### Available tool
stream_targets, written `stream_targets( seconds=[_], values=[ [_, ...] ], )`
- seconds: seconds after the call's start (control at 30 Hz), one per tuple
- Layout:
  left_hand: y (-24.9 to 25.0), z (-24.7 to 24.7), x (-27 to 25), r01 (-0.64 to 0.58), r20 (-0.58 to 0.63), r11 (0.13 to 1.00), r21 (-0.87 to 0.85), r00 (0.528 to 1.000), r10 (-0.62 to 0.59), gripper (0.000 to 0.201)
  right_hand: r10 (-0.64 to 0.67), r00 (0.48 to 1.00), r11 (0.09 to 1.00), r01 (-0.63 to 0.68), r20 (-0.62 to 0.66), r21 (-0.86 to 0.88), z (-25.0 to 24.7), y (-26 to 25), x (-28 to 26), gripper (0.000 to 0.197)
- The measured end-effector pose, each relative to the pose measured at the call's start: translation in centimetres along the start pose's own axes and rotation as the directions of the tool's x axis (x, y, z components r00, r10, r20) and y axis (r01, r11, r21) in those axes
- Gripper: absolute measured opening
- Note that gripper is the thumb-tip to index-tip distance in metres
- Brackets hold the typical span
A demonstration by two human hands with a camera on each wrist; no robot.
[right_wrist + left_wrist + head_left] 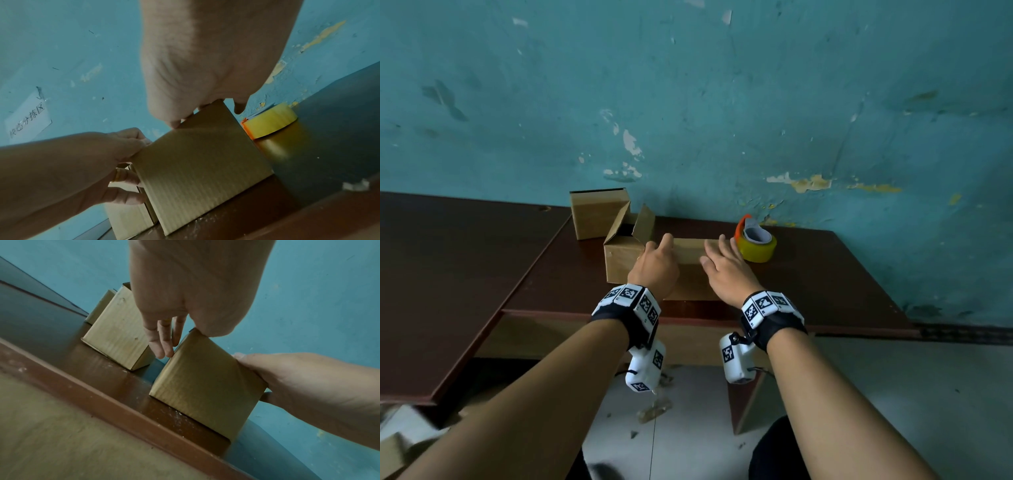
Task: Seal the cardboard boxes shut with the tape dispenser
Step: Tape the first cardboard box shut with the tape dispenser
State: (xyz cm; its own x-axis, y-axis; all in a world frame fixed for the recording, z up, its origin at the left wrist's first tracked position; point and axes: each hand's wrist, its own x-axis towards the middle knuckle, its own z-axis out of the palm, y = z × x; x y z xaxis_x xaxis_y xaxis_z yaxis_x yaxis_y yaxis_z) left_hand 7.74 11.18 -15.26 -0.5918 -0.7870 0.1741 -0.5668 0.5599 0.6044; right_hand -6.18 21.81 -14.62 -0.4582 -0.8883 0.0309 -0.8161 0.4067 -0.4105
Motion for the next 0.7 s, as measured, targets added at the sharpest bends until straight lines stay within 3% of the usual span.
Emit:
stream_targets(
  seconds=[0.23,0.37,0.7],
  values=[
    [-0.7,0.3,1.0,0.004,0.040,0.985,-0.171,0.999,0.002,0.008,-0.010,0.999,1.000,0.009,-0.034,-0.028,0.2,-0.1,0.2,0.059],
    [-1.8,-0.2,1.5,0.054,0.061,0.989,-0.137,0.997,-0.046,0.011,-0.006,0.999,1.000,0.006,-0.053,-0.003,0.7,-0.1,0.5,0.059],
    [-3.5,-0.7,3.8,-0.050,0.066,0.984,-0.171,0.996,0.062,0.006,-0.022,0.994,0.999,0.025,-0.105,0.025,1.5,-0.3,2.4,0.057]
  ],
)
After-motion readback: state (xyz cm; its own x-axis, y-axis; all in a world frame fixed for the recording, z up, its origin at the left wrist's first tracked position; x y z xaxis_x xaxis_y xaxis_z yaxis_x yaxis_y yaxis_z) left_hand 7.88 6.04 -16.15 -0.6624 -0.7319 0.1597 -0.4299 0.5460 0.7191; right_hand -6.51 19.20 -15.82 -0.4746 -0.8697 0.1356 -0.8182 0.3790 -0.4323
